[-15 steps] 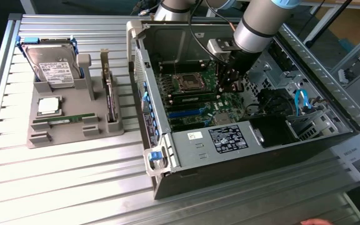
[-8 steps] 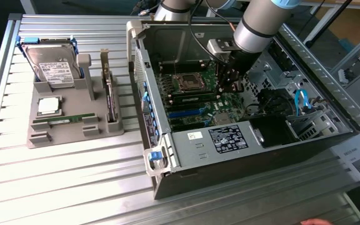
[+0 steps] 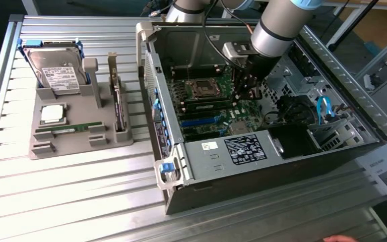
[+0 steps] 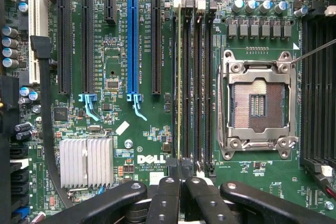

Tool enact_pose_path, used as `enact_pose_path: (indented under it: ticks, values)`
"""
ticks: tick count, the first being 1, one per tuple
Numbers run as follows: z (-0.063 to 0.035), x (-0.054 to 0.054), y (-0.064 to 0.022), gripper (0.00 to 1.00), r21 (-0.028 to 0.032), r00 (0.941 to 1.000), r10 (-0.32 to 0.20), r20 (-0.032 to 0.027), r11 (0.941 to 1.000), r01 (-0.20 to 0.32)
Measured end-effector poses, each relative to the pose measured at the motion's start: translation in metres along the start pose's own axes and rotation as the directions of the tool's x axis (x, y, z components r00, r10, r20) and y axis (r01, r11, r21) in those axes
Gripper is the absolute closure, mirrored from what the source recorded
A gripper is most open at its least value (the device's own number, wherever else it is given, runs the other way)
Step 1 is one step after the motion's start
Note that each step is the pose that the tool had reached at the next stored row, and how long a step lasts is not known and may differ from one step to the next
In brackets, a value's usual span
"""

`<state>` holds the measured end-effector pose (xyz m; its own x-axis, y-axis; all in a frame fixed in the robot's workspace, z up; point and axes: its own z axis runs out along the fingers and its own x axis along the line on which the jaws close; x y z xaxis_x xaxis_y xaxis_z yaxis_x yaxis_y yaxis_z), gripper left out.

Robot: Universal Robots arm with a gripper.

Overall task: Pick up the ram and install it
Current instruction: 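Press down the ram until it locks into place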

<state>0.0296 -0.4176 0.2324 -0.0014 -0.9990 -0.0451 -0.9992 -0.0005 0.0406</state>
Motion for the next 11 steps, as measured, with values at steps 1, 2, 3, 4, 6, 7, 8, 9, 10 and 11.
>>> enact_pose_path:
  ticks: [1,2,3,4,6,7,8,9,10,11]
  values:
    - [0.0001,0.0000,0.0000,0.90,0.0001,1.0000,0.000,-0.0001,1.0000,0.000]
    - [0.0001,0.0000,0.0000,0.90,0.0000,1.0000,0.000,-0.0001,1.0000,0.000]
    - [0.0001,0.0000,0.0000,0.90,0.0000,1.0000,0.000,0.0000,1.0000,0.000]
    - [0.0001,0.0000,0.0000,0.90,0.0000,1.0000,0.000,-0.0001,1.0000,0.000]
    - [0.0004,0.0000,0.0000,0.90,0.0000,1.0000,0.000,0.0001,1.0000,0.000]
    - [0.0006,0.0000,0.0000,0.90,0.0000,1.0000,0.000,0.0001,1.0000,0.000]
    - [0.0007,0.0001,0.0000,0.90,0.0000,1.0000,0.000,0.0000,1.0000,0.000]
    - [0.0008,0.0001,0.0000,0.90,0.0000,1.0000,0.000,-0.0001,1.0000,0.000]
    - [0.0009,0.0001,0.0000,0.90,0.0000,1.0000,0.000,-0.0002,1.0000,0.000]
    - [0.0011,0.0001,0.0000,0.90,0.0000,1.0000,0.000,-0.0001,1.0000,0.000]
